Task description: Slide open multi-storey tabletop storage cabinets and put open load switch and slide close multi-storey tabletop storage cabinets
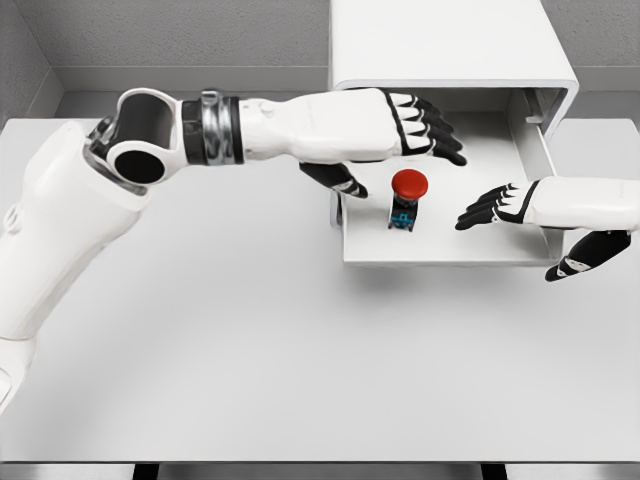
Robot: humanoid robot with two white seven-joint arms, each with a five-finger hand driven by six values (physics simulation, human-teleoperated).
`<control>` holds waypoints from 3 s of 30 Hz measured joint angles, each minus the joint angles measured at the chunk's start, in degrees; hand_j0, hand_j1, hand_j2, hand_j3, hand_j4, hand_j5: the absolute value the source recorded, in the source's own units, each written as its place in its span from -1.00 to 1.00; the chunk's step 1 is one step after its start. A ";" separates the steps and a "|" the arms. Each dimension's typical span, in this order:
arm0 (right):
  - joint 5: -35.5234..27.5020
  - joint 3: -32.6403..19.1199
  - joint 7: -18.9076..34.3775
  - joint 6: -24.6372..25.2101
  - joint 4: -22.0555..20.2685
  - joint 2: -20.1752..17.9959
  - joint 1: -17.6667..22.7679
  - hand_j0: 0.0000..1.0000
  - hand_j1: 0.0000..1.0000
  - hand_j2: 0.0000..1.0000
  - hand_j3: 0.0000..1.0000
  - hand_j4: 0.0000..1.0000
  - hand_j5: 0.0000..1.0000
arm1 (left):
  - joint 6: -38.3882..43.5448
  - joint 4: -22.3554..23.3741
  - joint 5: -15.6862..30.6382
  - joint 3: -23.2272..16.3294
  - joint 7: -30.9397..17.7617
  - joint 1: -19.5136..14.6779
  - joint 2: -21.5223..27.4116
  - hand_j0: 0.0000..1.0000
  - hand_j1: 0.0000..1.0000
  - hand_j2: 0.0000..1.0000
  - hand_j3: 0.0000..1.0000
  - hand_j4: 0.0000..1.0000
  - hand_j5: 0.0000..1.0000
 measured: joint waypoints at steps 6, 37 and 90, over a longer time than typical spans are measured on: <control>0.00 0.00 0.00 0.00 0.01 0.03 0.08 1.00 1.00 1.00 1.00 1.00 1.00 | -0.03 -9.47 14.20 -1.14 -0.01 3.95 17.80 1.00 1.00 1.00 1.00 1.00 1.00; 0.60 0.17 0.00 0.00 0.25 1.97 1.58 1.00 1.00 1.00 1.00 1.00 1.00 | -0.01 -12.60 21.12 -1.33 0.00 10.81 41.19 1.00 1.00 1.00 1.00 1.00 1.00; 10.99 -0.23 -0.23 0.57 13.09 15.04 -3.61 1.00 1.00 1.00 1.00 1.00 1.00 | 0.00 -12.58 21.07 -0.30 0.00 11.60 42.46 1.00 1.00 1.00 1.00 1.00 1.00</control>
